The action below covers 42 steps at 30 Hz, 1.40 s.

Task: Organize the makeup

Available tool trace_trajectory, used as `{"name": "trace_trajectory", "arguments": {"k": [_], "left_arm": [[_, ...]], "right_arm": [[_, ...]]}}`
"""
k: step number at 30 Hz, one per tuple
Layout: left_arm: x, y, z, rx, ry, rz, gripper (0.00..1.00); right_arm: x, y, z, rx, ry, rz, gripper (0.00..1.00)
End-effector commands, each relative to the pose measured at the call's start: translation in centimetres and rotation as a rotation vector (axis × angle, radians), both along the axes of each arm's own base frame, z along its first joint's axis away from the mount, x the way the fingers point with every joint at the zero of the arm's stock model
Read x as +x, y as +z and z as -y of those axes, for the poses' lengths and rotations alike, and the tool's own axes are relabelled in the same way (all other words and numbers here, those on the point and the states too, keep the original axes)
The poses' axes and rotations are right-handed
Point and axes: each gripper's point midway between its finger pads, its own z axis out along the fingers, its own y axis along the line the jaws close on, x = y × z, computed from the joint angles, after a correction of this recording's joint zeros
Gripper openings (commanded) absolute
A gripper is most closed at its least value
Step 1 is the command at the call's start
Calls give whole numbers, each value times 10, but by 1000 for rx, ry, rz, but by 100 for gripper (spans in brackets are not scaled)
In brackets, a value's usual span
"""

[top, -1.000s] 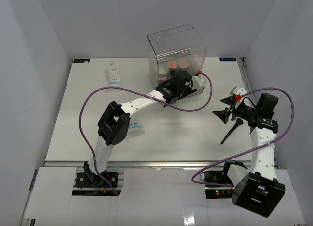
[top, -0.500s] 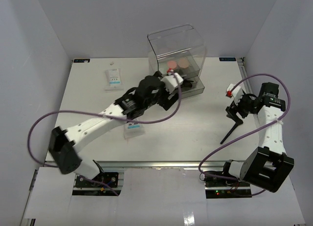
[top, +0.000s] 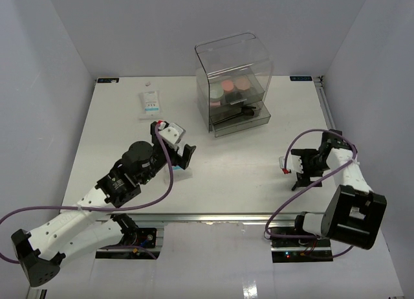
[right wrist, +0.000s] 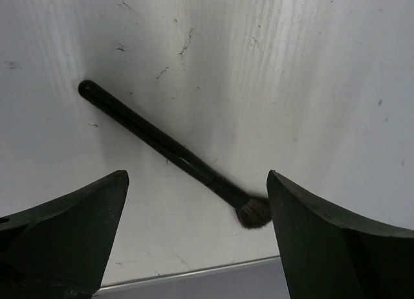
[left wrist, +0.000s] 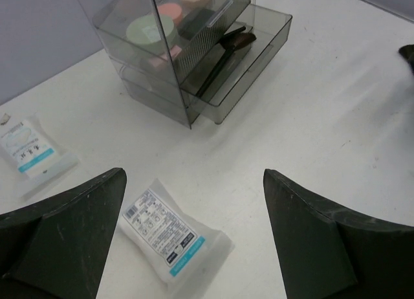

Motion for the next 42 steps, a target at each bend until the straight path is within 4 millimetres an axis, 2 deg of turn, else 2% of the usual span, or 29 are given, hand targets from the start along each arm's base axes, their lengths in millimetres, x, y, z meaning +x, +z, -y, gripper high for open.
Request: {"name": "trace_trajectory", "arguments": {"k": [1,7,14,15,22,24,29,35,42], "left_arm": [[-3,15,-15,-116,53,26,98],[-3,7,-7,-108,22,-14,98],[-1,7,-10,-113,32,-11,98],[-1,7,-10,-112,32,-12,98],[2,5,-13,-110,44,-14,98],[4,2,-13,-108,51,-17,98],[13,-7,-17,-91,81,-39,98],[19,-12,-23,-84,110,-45,98],[24,-17,-25,-77,126,-56,98]], "right_arm": [[43,-12,10,-138,282,96,93],[48,-38,11,-181,301,-4,83],[48,-52,20,-229,301,-121,54],[48,-53,19,-227,300,-129,52],[52,-59,3,-211,265,-163,32],[53,-61,-3,-210,228,-178,24],[53,-64,-21,-230,156,-201,12],[58,-43,-40,-154,94,-138,8],[54,11,-75,-24,70,-34,8]]}}
